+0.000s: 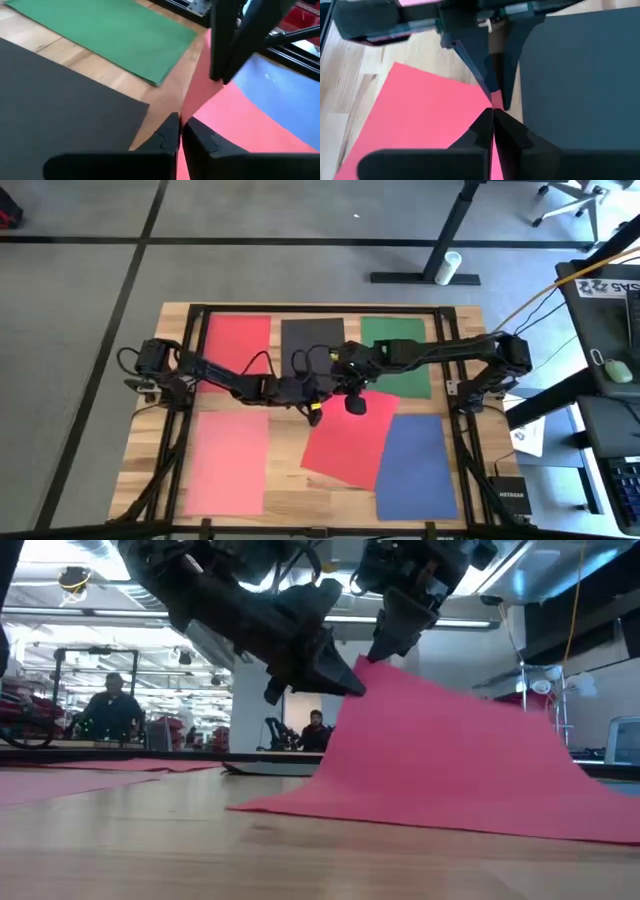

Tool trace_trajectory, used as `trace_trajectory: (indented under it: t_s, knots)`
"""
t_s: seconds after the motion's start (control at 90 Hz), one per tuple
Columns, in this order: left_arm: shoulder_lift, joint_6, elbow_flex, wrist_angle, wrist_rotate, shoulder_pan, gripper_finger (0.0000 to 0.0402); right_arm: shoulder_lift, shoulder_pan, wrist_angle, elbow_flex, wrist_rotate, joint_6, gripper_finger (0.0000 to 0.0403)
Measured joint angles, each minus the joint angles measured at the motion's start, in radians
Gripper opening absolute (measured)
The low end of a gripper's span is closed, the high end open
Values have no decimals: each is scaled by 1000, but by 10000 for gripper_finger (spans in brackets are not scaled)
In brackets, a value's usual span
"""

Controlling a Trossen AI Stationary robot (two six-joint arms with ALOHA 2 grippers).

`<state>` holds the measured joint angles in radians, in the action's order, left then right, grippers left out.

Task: Organize paper
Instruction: Stack the red paper on the red paper at the top left of the table

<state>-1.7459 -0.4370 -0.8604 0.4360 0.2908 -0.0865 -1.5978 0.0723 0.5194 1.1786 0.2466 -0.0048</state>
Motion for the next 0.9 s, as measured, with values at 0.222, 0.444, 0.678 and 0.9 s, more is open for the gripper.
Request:
trace_trajectory:
  t_s: [0.222, 0.444, 0.678, 0.9]
  knots:
    - [92, 25, 0, -144, 45, -5, 0, 3, 0, 27, 59, 0, -4, 1]
    - [188, 48, 0, -317, 120, -12, 0, 3, 0, 144, 174, -51, -45, 1]
    - [302, 46, 0, -564, 228, -11, 0, 4, -1, 246, 252, -99, -56, 1]
    - [406, 22, 0, -769, 328, 14, 0, 5, -1, 250, 255, -100, -56, 1]
